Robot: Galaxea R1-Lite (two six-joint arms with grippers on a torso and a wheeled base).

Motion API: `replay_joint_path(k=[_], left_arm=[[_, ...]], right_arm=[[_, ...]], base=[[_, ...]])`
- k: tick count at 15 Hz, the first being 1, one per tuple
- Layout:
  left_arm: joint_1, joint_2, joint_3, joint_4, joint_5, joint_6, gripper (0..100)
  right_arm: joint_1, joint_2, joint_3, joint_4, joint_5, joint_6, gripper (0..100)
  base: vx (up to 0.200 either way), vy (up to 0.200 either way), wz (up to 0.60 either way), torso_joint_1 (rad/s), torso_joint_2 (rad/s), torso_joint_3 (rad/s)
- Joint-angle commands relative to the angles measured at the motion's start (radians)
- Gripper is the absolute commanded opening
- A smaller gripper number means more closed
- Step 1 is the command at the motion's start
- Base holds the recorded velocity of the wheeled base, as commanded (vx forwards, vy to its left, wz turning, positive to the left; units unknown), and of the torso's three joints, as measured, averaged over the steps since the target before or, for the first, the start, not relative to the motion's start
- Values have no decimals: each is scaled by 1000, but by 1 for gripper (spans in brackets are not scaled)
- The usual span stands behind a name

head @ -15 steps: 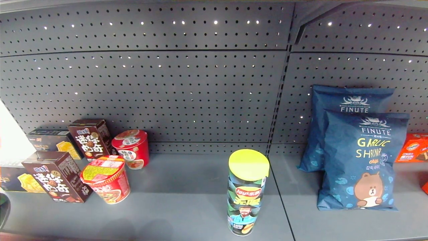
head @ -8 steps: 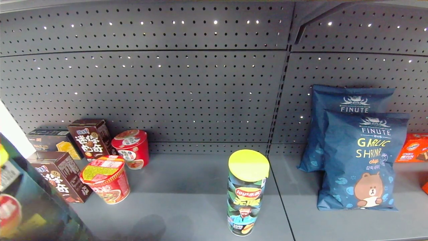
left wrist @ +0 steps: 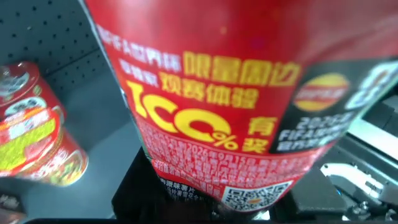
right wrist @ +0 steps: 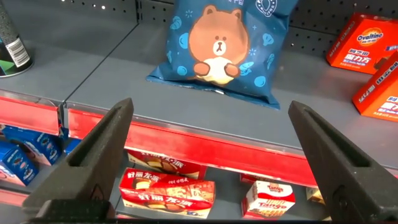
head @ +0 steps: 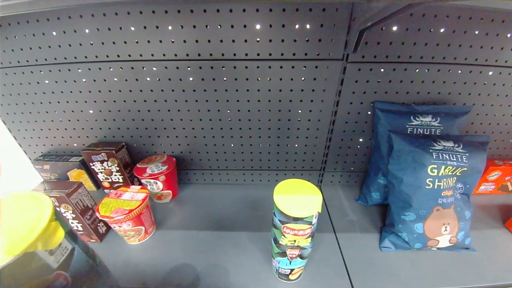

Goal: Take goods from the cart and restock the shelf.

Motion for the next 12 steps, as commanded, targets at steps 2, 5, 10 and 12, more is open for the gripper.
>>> replay_joint_path(k=[2,5,10,12], left_arm=[[10,91,8,-55,-1,0,0],[11,121,17,-64,3,-5,0],[22,190,-26,-97,16,-9,0],[24,266,-64,-144,41,-15,0]], right_arm=[[0,3,0,0,1,0,100],[0,3,0,0,4,1,100],[0,5,0,0,2,4,100],[0,5,0,0,-1,3,100]], base=[[0,0,0,0,0,0],[0,0,0,0,0,0],[0,0,0,0,0,0],[0,0,0,0,0,0]])
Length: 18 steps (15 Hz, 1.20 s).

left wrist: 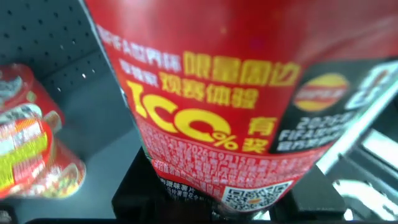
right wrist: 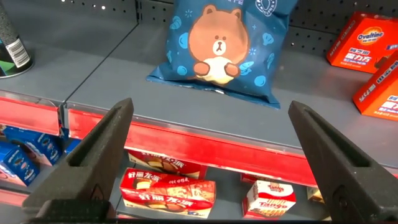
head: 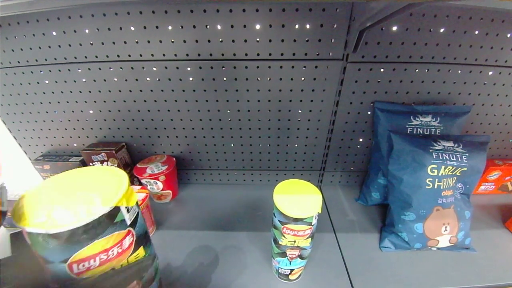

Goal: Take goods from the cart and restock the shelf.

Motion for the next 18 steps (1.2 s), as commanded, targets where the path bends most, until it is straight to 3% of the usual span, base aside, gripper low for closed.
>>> replay_joint_path(k=[1,3,7,8,12,15,16,18], left_arm=[[1,111,-40,-52,20,-12,0],[-1,163,-48,-72,46,-21,0],[-10,243,-33,-114,34,-40,0],[-10,289,-28,-215,-32,-34,0],[-1,406,-43,-368,-60,-37,0],[93,484,-57,-441,-231,-31,0],[131,515,-59,-451,-268,-29,0],[184,597,-59,-569,-313,-29,0]], right_arm=[[0,4,0,1,2,-1,100],[0,4,0,-1,1,-1,100],[0,4,0,-1,-3,-3,100],[0,2,0,-1,-4,0,100],[0,4,0,-1,2,0,100],[0,2,0,-1,2,-1,100],[0,4,0,-1,4,-3,100],[0,2,0,-1,1,-4,100]], base=[[0,0,0,0,0,0],[0,0,0,0,0,0],[0,0,0,0,0,0],[0,0,0,0,0,0],[0,0,0,0,0,0],[0,0,0,0,0,0],[0,0,0,0,0,0],[0,0,0,0,0,0]])
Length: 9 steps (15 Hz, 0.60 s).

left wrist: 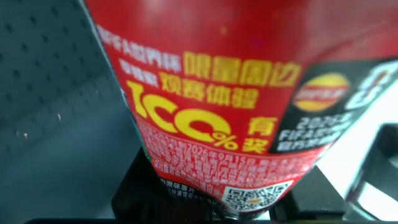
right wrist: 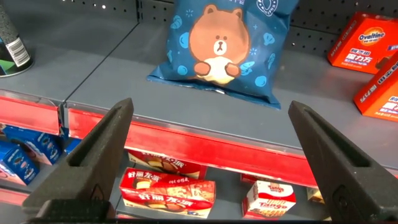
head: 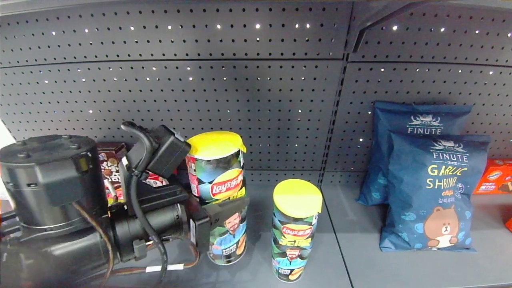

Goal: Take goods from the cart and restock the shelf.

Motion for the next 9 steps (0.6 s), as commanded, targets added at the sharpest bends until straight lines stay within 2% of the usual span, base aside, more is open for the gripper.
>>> replay_joint_path(k=[1,4,6,8,9], left_arm=[[76,145,-1,-144,-62,2,0],[96,260,-10,-308,-164,10,0],[109,319,-46,-322,-203,34,0],[150,387,-107,-323,-247,74,0],[165,404,-130,-323,-276,83,0]], right_arm=[[0,3,0,0,-3,-4,100],[0,3,0,0,-3,-5,100],[0,3,0,0,-3,-4,100],[0,3,0,0,-3,-4,100],[0,1,0,0,-3,-4,100]], base=[[0,0,0,0,0,0],[0,0,0,0,0,0],[0,0,0,0,0,0],[0,0,0,0,0,0],[0,0,0,0,0,0]])
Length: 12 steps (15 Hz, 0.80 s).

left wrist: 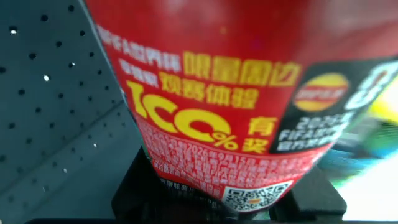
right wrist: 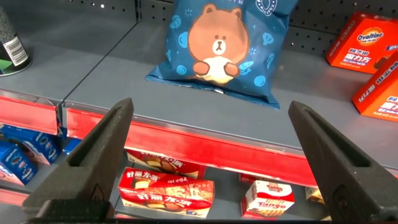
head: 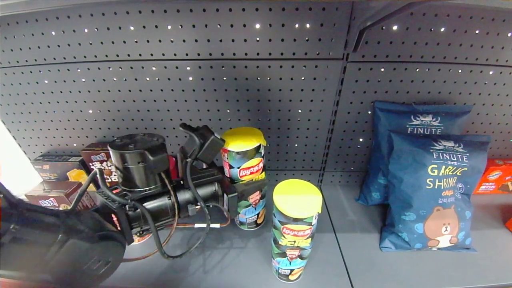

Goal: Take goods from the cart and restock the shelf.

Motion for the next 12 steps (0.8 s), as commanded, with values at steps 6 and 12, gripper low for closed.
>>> replay_joint_path(k=[6,12], left_arm=[[63,216,-226,10,-104,10,0],[50,331,-304,7,-104,13,0]], right_arm=[[0,2,0,0,-3,1,100],[0,2,0,0,-3,3,100]], base=[[0,0,0,0,0,0],[0,0,0,0,0,0]])
